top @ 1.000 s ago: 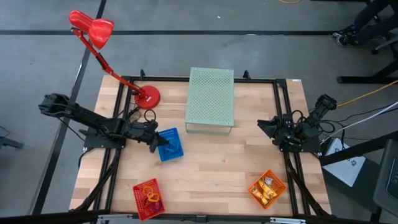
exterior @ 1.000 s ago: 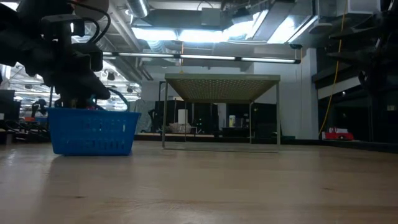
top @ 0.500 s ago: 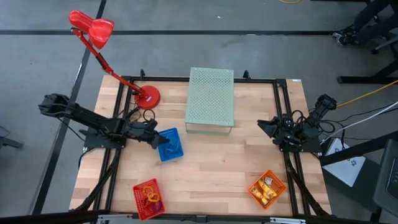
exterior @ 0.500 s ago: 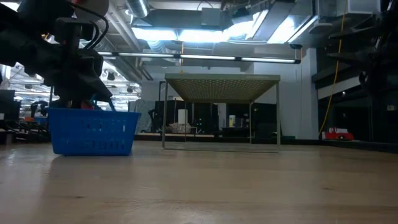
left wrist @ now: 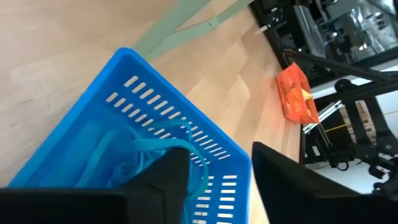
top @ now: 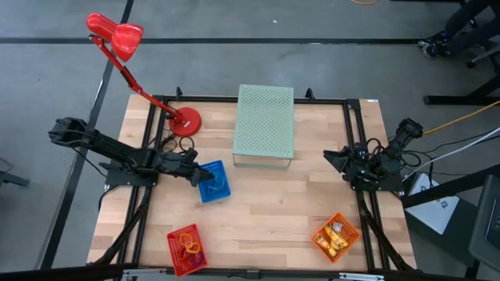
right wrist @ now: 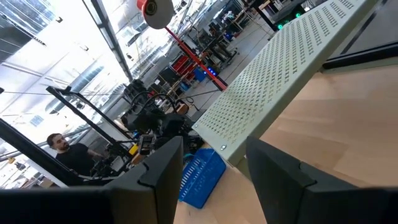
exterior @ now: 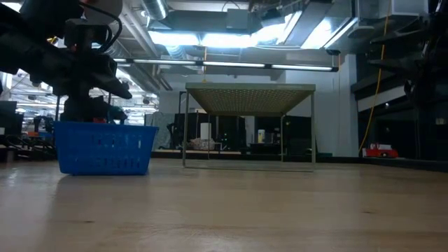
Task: Pick & Place Office Desk Supplies
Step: Put the blue rubber band into the blue basket
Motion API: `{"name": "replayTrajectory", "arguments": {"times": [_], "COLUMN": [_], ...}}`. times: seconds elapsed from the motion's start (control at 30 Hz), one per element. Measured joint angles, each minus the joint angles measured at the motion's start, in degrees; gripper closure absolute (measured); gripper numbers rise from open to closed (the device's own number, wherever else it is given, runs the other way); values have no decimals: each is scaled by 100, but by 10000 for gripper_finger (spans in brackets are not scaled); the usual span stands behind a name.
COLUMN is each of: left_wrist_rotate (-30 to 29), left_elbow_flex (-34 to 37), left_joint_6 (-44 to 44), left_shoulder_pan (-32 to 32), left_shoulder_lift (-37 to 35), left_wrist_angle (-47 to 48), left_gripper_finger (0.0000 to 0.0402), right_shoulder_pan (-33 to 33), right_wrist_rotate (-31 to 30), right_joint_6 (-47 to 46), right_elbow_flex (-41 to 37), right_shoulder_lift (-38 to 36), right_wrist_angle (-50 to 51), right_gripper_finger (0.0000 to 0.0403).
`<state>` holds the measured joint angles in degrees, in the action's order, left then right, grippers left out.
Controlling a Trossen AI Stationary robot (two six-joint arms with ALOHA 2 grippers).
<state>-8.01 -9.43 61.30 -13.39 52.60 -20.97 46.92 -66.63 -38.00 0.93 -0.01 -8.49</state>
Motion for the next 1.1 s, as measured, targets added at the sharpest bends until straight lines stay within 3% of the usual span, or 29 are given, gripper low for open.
{"name": "replayTrajectory", "arguments": {"times": [0.23,0.43,0.9,1.1], "left_wrist_rotate": [279,928,1025,1664], "left_elbow_flex": [-1,4,-11,-254], "left_joint_6": [279,976,994,1159], "left_shoulder_pan": [0,57,140,471], "left_shoulder_lift": [0,11,0,-2], "left_wrist_angle": [122,1198,172,482], "left_gripper_finger": [197,198,187,186], "right_shoulder_pan": [1,-1,-1,2], "right_wrist_rotate": [39,0,0,0], "right_joint_6": [-34,78,136,138], "right_elbow_flex": [0,1,0,2], "right_shoulder_lift": [0,0,0,0], "right_wrist_angle": [-1,-1,0,0], "right_gripper_finger": [224,224,224,224]}}
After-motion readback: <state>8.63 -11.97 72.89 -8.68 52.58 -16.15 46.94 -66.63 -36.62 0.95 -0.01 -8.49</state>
